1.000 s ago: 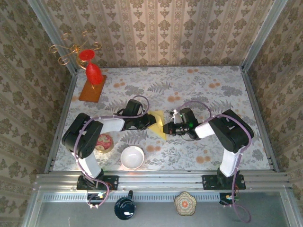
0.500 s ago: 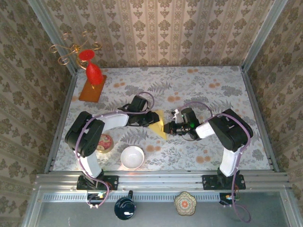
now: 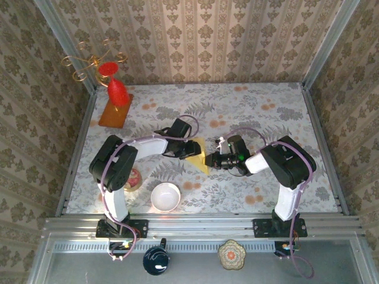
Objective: Fold a paper plane with a square sheet of paper (pick it up from the middle)
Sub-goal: Fourth fold the wing at the center of the table.
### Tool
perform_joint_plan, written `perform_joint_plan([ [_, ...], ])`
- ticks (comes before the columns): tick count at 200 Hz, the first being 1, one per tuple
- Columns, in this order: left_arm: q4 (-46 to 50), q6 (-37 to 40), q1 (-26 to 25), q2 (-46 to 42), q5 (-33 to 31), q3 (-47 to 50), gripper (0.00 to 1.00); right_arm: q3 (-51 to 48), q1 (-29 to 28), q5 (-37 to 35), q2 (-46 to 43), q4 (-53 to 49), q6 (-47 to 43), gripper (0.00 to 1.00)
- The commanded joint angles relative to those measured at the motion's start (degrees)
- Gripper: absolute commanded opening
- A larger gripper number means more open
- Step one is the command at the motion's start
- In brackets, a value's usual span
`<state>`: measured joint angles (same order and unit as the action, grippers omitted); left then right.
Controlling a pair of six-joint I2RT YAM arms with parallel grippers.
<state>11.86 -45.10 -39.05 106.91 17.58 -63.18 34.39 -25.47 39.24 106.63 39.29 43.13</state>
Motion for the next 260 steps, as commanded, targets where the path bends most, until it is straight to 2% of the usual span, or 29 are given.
perform_joint_plan([
  [1, 3.4, 1.4, -0.5, 1.3, -1.8, -2.0, 0.48, -0.8, 0.4, 0.1, 1.2, 0.1, 0.4, 0.01],
  [32, 6.8, 0.9, -0.9, 2.6, -3.9, -3.2, 0.50, -0.9, 0.5, 0.0, 1.2, -0.1, 0.5, 0.01],
  [65, 12.7, 0.7, -1.4, 5.0, -6.5, -5.2, 0.50, -1.0, 0.6, 0.2, 0.8, -0.4, 0.9, 0.07],
  [127, 19.3, 0.2, -2.1, 8.6, -10.1, -7.5, 0.50, -2.0, 1.4, -2.1, -6.7, -8.3, -0.8, 0.31],
  [148, 20.9, 0.3, -2.3, 9.6, -11.0, -8.1, 0.50, -2.8, 2.0, -3.6, -9.6, -10.9, -1.4, 0.35],
  [175, 22.0, 0.5, -2.6, 10.3, -11.7, -8.5, 0.50, -4.0, 2.6, -4.7, -12.9, -12.4, -1.9, 0.35],
  [202, 23.2, 0.7, -2.8, 11.5, -12.3, -9.4, 0.51, -3.5, 2.5, -5.1, -15.7, -14.4, -2.8, 0.30],
  [260, 26.1, 0.1, -3.4, 14.9, -14.4, -11.2, 0.51, -0.5, -2.6, -7.7, -15.9, -19.8, -5.9, 0.18],
])
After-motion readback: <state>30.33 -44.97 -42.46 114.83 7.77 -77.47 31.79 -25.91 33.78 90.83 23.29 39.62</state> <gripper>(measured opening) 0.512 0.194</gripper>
